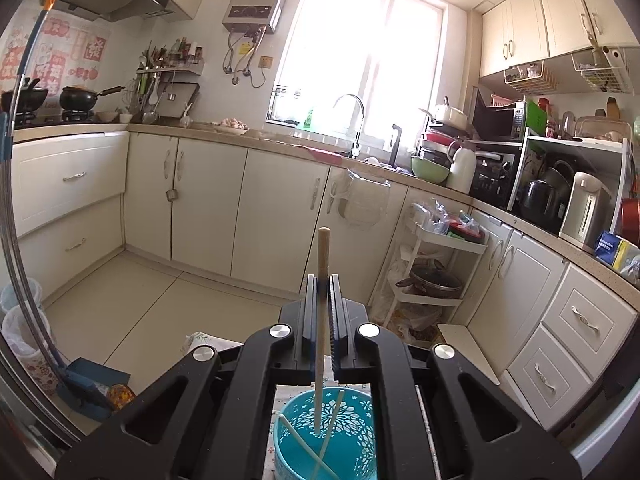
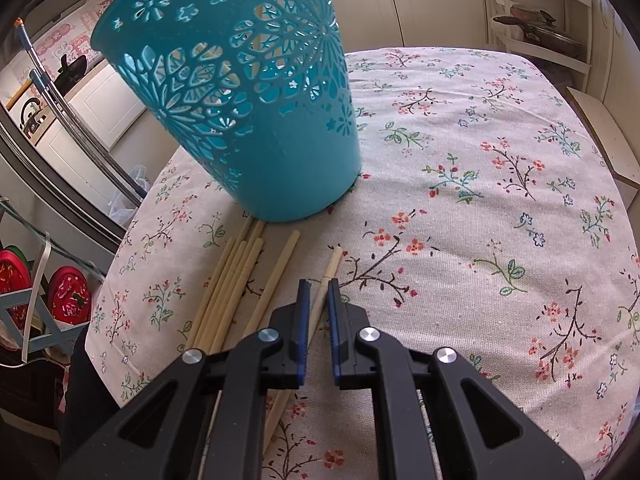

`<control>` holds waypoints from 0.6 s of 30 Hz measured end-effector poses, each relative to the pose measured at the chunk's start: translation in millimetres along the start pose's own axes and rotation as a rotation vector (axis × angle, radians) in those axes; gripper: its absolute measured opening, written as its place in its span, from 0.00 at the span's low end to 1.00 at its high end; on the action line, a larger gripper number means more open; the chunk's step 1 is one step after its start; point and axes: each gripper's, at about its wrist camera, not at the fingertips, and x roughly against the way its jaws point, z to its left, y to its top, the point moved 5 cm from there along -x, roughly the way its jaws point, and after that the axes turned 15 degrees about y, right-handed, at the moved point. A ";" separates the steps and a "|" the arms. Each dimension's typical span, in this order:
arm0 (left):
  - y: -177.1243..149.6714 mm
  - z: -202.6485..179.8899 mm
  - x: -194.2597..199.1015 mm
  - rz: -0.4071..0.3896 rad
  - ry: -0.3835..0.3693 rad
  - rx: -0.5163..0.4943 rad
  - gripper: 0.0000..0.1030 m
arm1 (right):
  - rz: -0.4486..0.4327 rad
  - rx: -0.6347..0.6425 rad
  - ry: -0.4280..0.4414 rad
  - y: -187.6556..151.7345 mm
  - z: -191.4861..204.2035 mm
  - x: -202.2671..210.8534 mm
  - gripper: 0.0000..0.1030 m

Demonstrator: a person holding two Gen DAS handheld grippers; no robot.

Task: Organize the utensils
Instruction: 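Lift the chopstick with the left tool over the teal cup and drop it in, then position the open right tool around a chopstick while the left tool withdraws from the cup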

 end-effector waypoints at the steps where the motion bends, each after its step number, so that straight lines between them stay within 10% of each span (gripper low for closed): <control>1: -3.3 -0.9 -1.4 0.004 0.004 -0.011 0.05 | 0.000 0.000 0.000 0.0 -0.1 0.1 0.09; 12: -86.2 -11.9 -48.0 0.222 0.019 -0.130 0.08 | 0.007 -0.037 0.036 -0.1 -4.8 2.8 0.09; 18: -101.9 2.0 -47.2 0.241 0.082 -0.164 0.52 | 0.010 -0.010 0.027 -1.4 -5.0 5.1 0.08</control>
